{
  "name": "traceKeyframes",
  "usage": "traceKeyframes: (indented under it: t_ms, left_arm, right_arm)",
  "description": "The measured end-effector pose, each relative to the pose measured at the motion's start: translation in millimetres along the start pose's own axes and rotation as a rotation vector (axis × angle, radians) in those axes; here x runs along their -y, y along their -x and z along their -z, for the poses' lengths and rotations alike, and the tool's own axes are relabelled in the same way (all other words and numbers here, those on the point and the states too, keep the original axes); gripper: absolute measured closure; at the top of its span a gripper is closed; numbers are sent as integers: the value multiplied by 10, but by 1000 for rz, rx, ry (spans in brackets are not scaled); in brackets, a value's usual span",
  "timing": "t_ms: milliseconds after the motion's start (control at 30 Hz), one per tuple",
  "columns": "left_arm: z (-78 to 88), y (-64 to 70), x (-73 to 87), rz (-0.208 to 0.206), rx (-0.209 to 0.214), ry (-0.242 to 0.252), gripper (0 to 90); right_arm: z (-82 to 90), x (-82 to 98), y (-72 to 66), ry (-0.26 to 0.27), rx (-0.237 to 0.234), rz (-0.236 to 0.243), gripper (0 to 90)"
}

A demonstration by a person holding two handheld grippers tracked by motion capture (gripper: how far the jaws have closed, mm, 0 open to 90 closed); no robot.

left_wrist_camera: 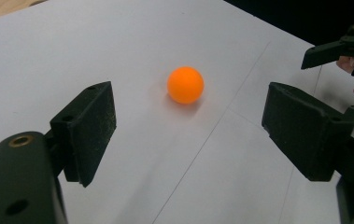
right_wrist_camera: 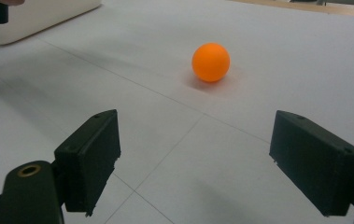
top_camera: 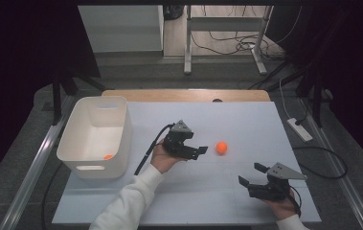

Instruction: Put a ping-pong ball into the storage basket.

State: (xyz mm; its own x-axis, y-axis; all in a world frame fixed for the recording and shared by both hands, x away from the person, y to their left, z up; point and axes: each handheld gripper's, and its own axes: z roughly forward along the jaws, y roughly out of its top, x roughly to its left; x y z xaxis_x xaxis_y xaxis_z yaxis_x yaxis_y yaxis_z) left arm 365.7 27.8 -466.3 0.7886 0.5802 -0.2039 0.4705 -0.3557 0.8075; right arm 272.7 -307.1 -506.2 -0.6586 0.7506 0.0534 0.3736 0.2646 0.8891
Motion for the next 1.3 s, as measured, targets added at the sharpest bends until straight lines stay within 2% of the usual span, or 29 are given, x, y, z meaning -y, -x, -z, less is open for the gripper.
traceKeyframes:
  t_ms: [533,967,1100,1300]
  left_arm:
    - [-162,-27,-36,0,4,-15,185]
    - [-333,-52,-35,-2,8,-47,186]
    - [-399,-51,-37,7,25,-51,187]
    - [-528,-33,-41,-7,33,-73,186]
  right_arm:
    - [-1,5,2,-4,3,0,162]
    - [-4,7,2,-5,4,0,162]
    - [-6,8,0,-6,3,1,163]
    - [-3,6,3,-5,2,0,162]
